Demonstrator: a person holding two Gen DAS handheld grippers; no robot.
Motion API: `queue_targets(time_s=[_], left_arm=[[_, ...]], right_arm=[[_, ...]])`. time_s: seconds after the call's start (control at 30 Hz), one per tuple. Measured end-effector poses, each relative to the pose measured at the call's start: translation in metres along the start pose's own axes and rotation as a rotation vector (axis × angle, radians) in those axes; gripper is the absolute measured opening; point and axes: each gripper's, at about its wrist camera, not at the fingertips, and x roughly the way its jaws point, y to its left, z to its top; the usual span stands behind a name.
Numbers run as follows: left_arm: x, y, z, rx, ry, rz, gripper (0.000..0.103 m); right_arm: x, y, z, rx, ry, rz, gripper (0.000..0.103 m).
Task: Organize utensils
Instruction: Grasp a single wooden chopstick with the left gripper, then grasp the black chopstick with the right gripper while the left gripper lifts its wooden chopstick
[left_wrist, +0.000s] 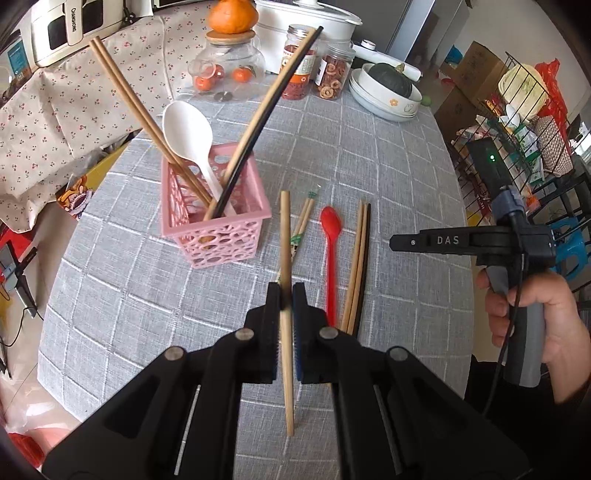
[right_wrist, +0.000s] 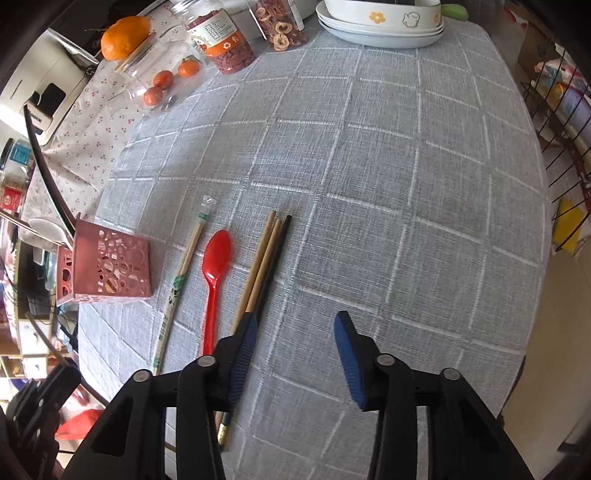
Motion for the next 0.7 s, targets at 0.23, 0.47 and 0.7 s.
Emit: queue_targets(time_s=[0.23, 0.47, 0.7], left_arm=[[-0.017, 0.020, 0.001, -0.034, -0.038, -0.008, 0.007], [-0.022, 0.028, 0.001, -0.059, -0.048, -0.015, 0.007], [-0.024, 0.034, 0.000, -0.071, -0.049, -0.012, 0.007]], right_arm=[[0.022, 0.001, 0.013, 0.059, 0.011, -0.013, 0.023], [0.032, 0.011, 0.018, 0.069, 0.018, -0.005, 0.022], [0.037, 0.029, 0.019, -0.014, -0.003, -0.101, 0.021]])
